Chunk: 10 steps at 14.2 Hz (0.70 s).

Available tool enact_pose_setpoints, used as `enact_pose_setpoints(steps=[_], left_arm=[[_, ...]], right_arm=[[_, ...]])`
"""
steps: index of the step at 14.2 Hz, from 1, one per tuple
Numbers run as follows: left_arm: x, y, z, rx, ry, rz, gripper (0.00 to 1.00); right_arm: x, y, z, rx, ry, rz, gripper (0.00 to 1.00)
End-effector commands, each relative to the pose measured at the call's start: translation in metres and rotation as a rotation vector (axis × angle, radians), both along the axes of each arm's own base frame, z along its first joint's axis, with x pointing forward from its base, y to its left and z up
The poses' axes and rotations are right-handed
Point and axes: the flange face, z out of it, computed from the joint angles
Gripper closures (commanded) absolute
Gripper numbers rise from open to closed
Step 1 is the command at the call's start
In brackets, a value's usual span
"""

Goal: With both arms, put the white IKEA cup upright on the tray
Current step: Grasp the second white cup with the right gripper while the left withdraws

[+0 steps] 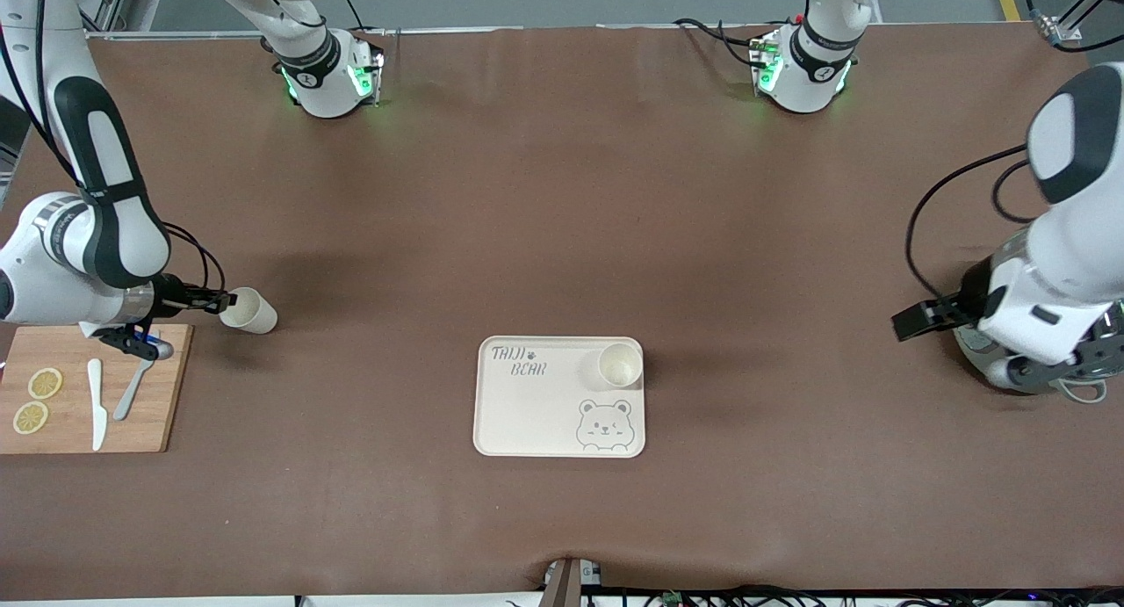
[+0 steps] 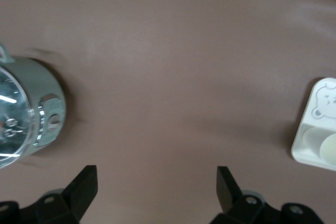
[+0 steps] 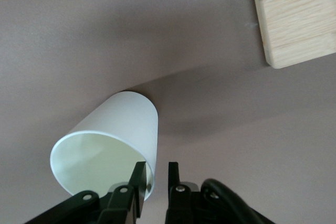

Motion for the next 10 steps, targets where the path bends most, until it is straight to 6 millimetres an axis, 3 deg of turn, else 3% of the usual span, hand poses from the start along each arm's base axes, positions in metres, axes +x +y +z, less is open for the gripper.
enact_pose_setpoints(steps=[1,3,5,7,10], left_arm=[[-0.027,0.028,0.024,0.016,0.045,-0.026,0.0],[-0.042,0.052,0.037,0.016,0.062,-0.111,0.0],[-0.065,0.061,0.049,-0.007,0.063,-0.121,0.0],[-0.09,0.056,0.06,-0.016,0.061,-0.122,0.0],[-0.123,0.038,0.066,0.002,0.054,-0.145,0.0]], right_arm=[[-0.004,0.003,0.011,0.014,-0.014,-0.007,1.0],[0.002,0.015,0.026,0.015,-0.016,0.007,1.0],[0.013,0.029,0.044,0.029,0.004,0.02,1.0],[0.027,0.049,0.066,0.047,0.013,0.006,1.0],[0.042,0.11,0.085,0.055,0.032,-0.049,1.0]])
